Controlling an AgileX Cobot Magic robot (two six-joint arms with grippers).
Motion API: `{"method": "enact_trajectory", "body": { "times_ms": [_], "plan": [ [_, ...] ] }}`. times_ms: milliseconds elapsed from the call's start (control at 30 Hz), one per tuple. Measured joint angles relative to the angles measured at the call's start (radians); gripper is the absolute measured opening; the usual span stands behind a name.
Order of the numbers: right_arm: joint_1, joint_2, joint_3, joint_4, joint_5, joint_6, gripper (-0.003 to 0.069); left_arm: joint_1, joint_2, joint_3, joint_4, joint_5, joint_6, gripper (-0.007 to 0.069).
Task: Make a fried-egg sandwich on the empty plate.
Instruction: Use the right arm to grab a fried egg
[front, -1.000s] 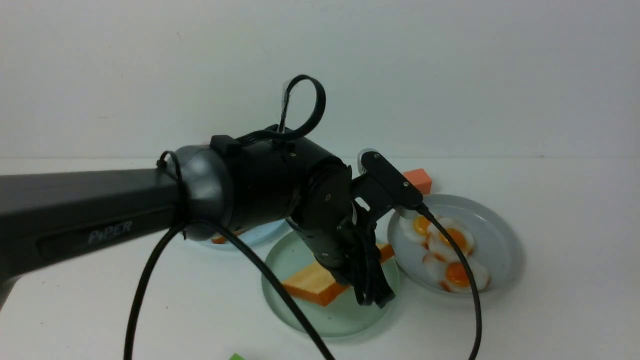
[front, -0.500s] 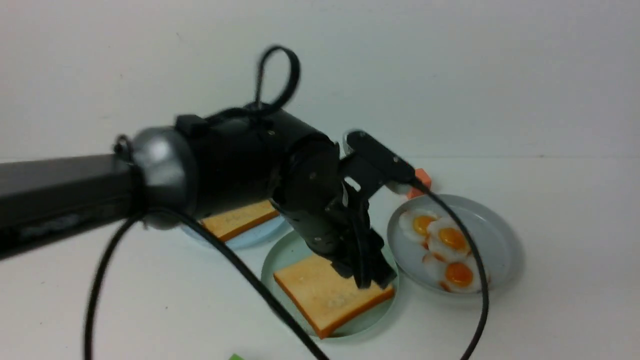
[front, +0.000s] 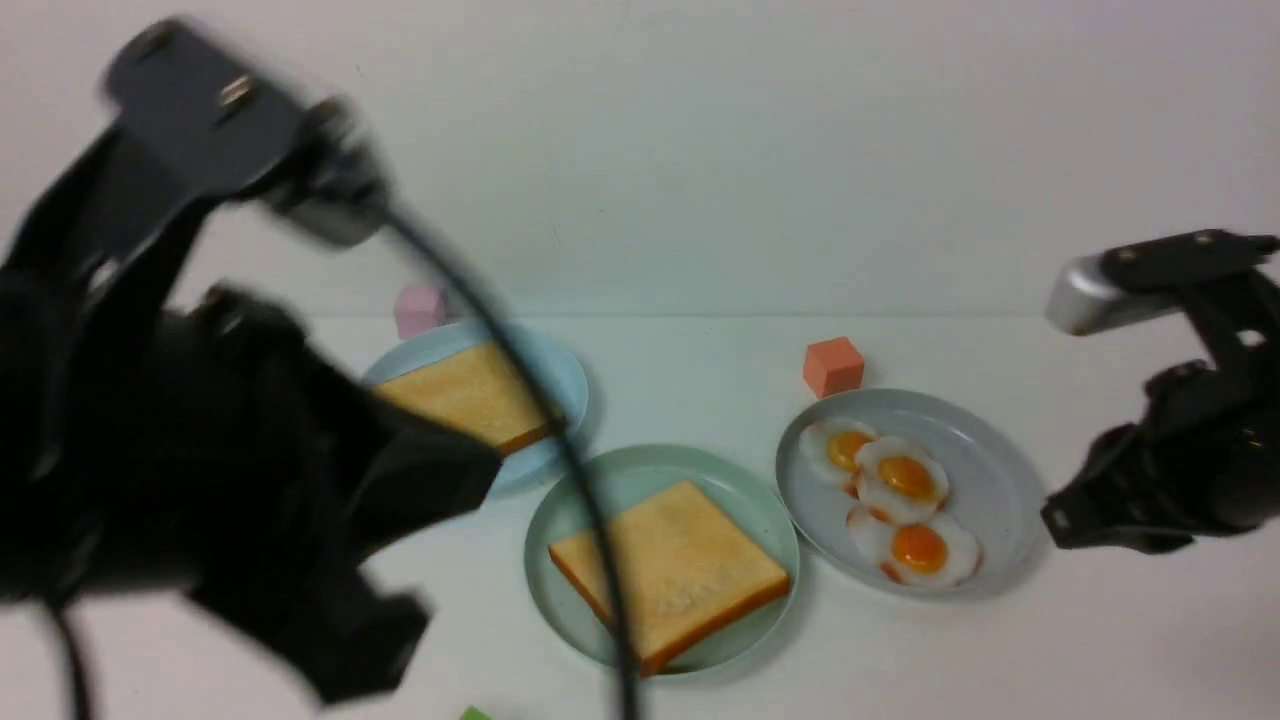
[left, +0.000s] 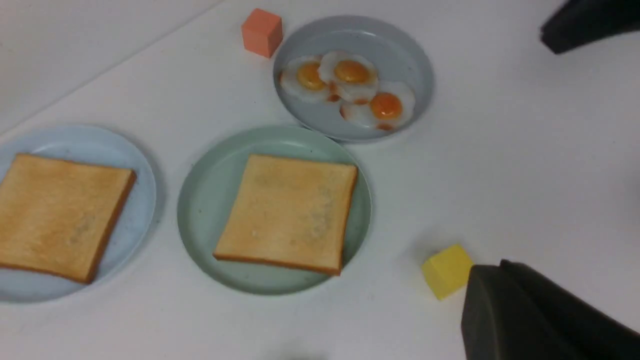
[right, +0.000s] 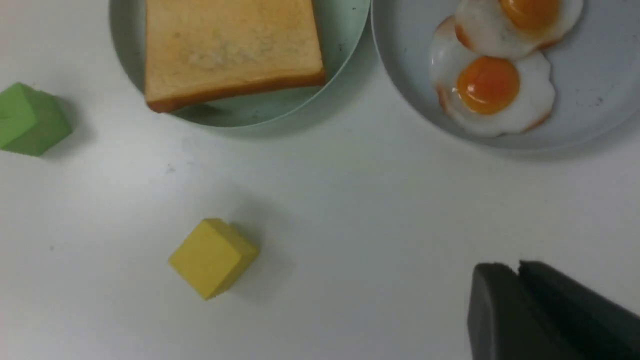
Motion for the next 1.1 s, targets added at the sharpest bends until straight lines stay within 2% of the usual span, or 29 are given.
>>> {"method": "enact_trajectory", "body": {
  "times_ms": [67, 233, 367, 433, 567, 633, 733, 833, 1100],
  "plan": [
    [0.021, 0.152, -0.073, -0.014, -0.030, -0.011, 0.0136, 0.000, -0.162, 0.159, -0.005, -0.051, -0.002, -0.0013],
    [0.081, 0.343, -0.196, -0.102, -0.058, -0.008, 0.0202, 0.000, -0.407, 0.325, -0.011, -0.144, -0.036, -0.0013],
    [0.120, 0.489, -0.301, -0.238, -0.071, 0.072, 0.0338, 0.000, -0.558, 0.385, 0.000, -0.182, -0.103, -0.0013],
    [0.123, 0.540, -0.331, -0.280, -0.084, 0.104, 0.0447, 0.000, -0.589, 0.389, 0.002, -0.183, -0.116, -0.0013],
    [0.123, 0.594, -0.352, -0.318, -0.127, 0.120, 0.0602, 0.000, -0.592, 0.390, 0.002, -0.182, -0.124, -0.0013],
    [0.123, 0.617, -0.356, -0.328, -0.149, 0.122, 0.0656, 0.000, -0.589, 0.391, 0.002, -0.182, -0.129, -0.0013],
    [0.123, 0.656, -0.357, -0.339, -0.200, 0.122, 0.0676, 0.000, -0.586, 0.391, 0.002, -0.182, -0.133, -0.0013],
    [0.123, 0.689, -0.360, -0.349, -0.229, 0.123, 0.0667, 0.000, -0.585, 0.391, 0.002, -0.181, -0.133, -0.0013],
    [0.125, 0.719, -0.373, -0.412, -0.256, 0.126, 0.0572, 0.000, -0.580, 0.391, -0.015, -0.180, -0.134, -0.0013]
  ]
}}
